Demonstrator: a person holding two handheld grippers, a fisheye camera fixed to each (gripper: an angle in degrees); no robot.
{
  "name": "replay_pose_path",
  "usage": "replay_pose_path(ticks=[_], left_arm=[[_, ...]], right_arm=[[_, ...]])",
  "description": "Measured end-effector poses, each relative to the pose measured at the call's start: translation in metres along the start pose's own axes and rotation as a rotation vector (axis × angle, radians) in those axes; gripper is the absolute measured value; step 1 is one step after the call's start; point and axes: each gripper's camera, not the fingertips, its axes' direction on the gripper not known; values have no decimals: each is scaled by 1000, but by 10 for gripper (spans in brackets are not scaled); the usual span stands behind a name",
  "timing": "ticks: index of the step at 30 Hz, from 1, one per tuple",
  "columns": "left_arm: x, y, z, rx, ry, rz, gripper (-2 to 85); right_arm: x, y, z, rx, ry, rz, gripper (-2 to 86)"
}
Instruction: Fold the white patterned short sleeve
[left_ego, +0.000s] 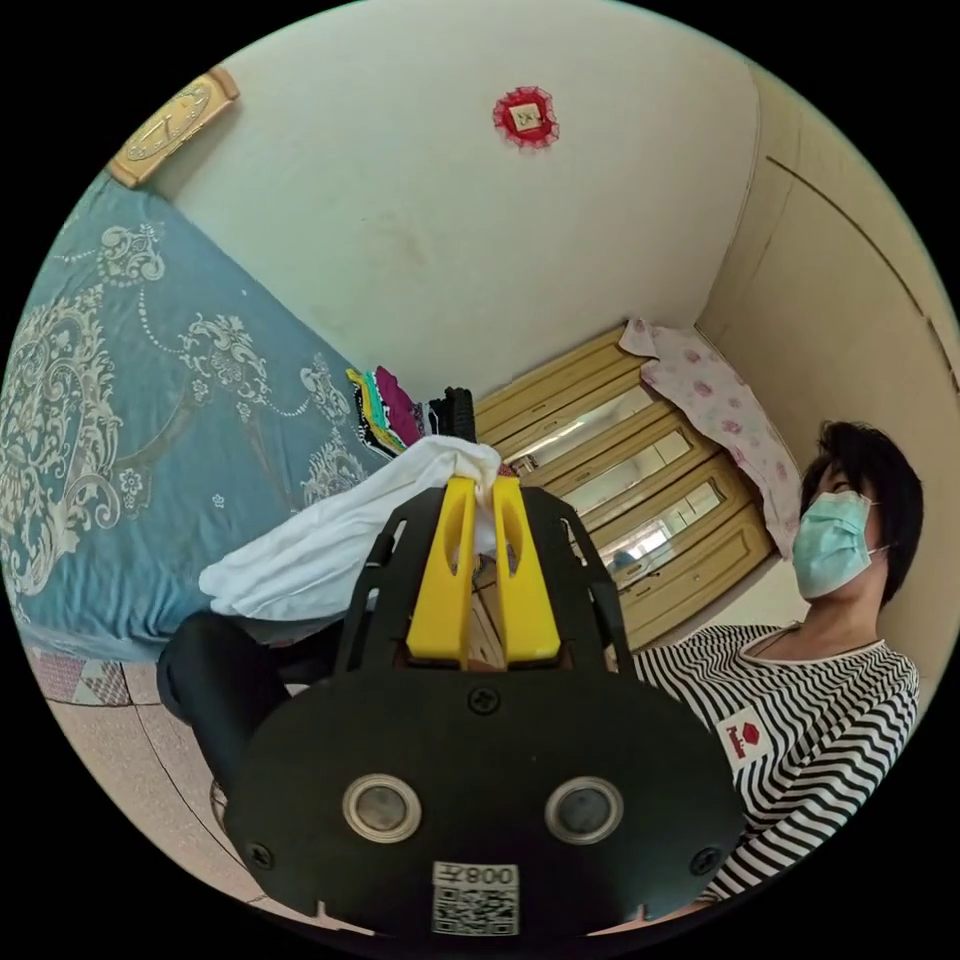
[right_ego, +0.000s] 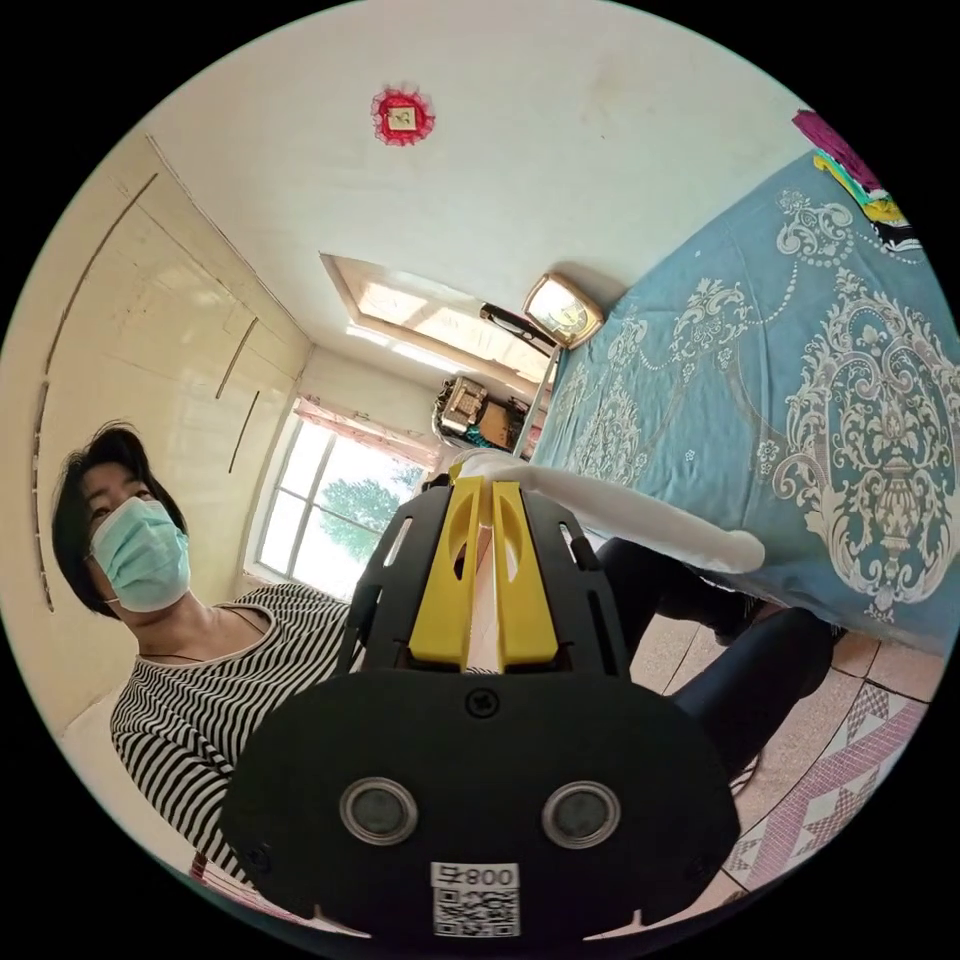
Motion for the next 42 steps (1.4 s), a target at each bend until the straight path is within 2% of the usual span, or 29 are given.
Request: replay_pose_path(ticks=[8,16,21,26,32,37,39,42], left_arm=[[75,-30,98,-136,63,79,33],[74,-104,215,-275,45,43,32],[50,-204,320,-307,70,74,31],[47,-353,446,-233,163,149,32],[123,-492,564,-155,168,304,31],[155,-533,669,-201,118,345,31],[149,-529,713,-244,67,336,30],[113,-506,790,-360,-36,235,30]], right_arm=[[41,85,-119,119,31,-46,16],[151,81,-200,177,62,20,16],[239,-6,-257,152,143,29,15],[312,-165,-332,142,214,-52,16],[298,-318,-423,178,355,-200,16],[307,-385,-486,159,577,-199,17],[334,-395,-501,126,674,-151,17],[419,-398,-520,54,768,0,17]])
